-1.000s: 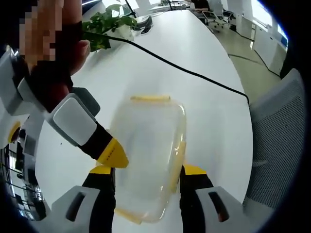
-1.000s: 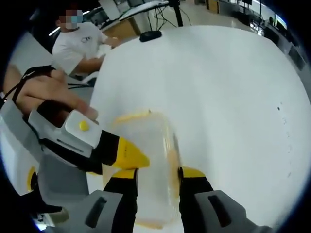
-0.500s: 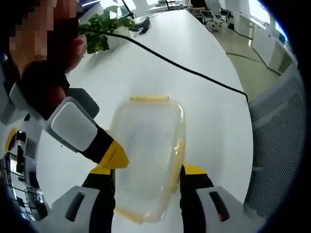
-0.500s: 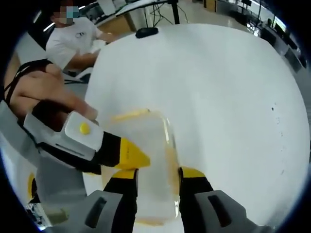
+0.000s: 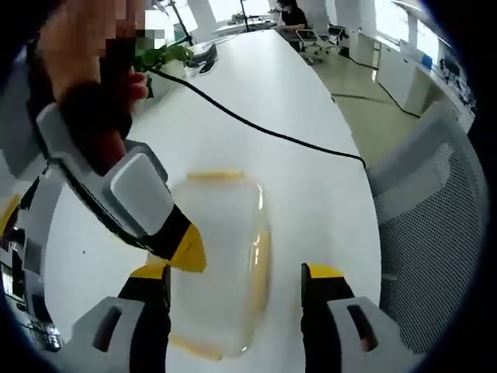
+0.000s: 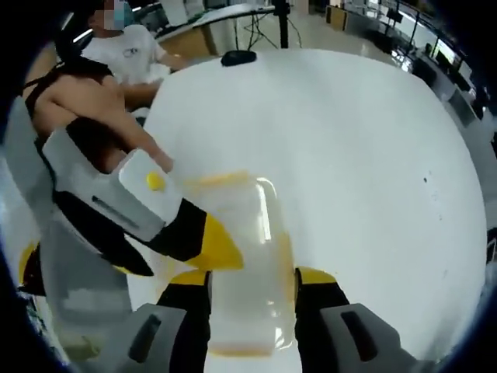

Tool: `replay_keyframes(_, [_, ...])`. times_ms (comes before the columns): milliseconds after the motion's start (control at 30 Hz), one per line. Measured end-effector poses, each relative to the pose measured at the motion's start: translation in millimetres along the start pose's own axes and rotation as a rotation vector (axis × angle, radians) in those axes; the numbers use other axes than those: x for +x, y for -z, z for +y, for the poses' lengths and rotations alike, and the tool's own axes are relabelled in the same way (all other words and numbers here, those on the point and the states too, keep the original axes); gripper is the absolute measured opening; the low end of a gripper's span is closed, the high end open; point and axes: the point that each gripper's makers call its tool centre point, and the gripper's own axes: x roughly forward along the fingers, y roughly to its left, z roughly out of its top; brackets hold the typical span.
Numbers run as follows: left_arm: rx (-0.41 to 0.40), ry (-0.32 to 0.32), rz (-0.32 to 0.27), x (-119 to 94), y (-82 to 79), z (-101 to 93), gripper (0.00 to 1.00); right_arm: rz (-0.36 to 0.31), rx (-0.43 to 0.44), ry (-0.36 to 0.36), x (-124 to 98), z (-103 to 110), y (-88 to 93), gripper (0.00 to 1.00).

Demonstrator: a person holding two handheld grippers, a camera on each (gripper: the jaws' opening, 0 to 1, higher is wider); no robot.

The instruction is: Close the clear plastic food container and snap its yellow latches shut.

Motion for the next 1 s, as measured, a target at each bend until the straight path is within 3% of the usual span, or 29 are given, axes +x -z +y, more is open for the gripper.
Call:
replay_keyframes(100, [-0.036, 0.037, 0.011, 1, 3.4, -3.5, 0.82, -0.005, -0.004, 0.016, -1, 2, 1.9, 0.53])
replay_keyframes(233, [-0.016, 0.079, 0.0, -1, 4.2, -9.1, 0.86, -0.025, -0.003, 0.032, -4, 3, -0.8, 0.68])
replay_keyframes(333, [-0.029, 0.107, 0.002, -3, 4.1, -8.1, 0.85, -0.058, -0.018, 0.023, -6, 8, -8.6, 0.74])
replay_keyframes(500, [-0.099, 0.16, 0.002, -9, 5.7, 0.5, 0.82, -0.043, -0.067, 0.038, -9, 9, -10.9, 0.74])
replay_keyframes(733, [-0.047, 0.171, 0.039, -15, 18.2, 14.8, 0.81, -0.071, -0.057, 0.032, -15, 11, -14.3, 0.75])
replay_keyframes(1000, [-0.054, 0.211, 0.048, -12, 21.8, 12.5, 0.8, -0.053, -0.07, 0.043, -17, 13, -1.5, 0.75])
